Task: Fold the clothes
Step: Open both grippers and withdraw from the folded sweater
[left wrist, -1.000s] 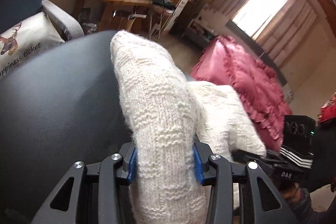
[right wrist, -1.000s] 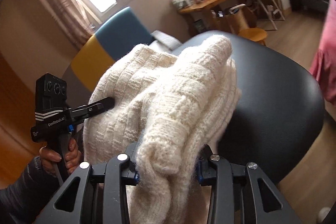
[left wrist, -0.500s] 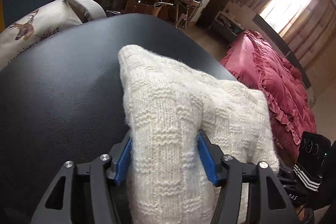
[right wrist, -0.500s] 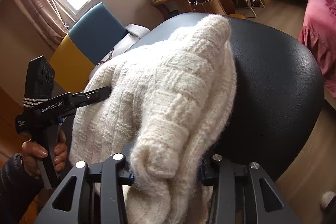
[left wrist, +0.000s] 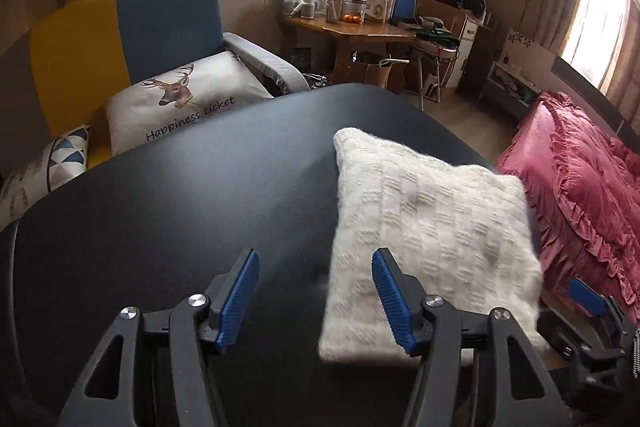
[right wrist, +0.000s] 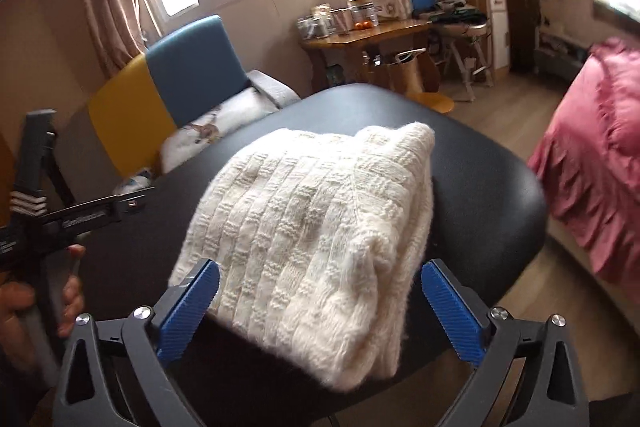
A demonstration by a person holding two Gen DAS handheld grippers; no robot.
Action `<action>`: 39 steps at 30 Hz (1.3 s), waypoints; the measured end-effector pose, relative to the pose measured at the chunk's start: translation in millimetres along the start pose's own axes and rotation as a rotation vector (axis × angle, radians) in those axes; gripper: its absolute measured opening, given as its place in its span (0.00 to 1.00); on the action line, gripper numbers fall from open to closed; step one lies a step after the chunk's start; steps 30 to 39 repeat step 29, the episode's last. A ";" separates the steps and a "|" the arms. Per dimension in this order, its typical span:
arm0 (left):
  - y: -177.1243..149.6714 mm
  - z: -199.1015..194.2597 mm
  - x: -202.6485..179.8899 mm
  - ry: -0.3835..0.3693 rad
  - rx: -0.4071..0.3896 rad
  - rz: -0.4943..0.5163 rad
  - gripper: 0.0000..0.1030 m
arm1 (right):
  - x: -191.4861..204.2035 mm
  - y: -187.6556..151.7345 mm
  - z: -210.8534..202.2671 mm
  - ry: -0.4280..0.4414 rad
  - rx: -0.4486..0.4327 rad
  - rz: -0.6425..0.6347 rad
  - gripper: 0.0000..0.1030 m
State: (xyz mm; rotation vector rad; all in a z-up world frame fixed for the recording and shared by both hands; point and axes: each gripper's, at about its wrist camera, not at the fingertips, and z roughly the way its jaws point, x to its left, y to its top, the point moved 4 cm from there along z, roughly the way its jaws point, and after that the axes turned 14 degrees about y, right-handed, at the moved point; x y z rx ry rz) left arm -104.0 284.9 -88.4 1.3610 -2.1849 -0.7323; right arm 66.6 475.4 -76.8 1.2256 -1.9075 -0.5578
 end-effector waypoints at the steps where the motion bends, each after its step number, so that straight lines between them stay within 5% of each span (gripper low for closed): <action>1: -3.7 -7.6 -3.0 0.004 -0.008 0.015 0.58 | 5.6 1.3 -0.4 -0.032 -0.003 -0.010 1.00; 9: -13.8 -57.6 -3.4 0.010 -0.067 0.044 0.56 | 41.9 12.5 -2.4 -0.226 -0.058 -0.085 1.00; 13: -12.0 -75.0 5.0 0.051 -0.120 0.012 0.56 | 50.7 16.7 -3.7 -0.220 -0.069 -0.103 1.00; 22: -7.0 -76.2 -0.4 0.014 -0.105 0.008 0.56 | 57.6 14.8 5.7 -0.133 -0.035 -0.117 1.00; 39: -7.2 -80.8 -8.3 0.026 -0.151 0.035 0.54 | 52.7 10.7 6.7 -0.127 -0.029 -0.105 1.00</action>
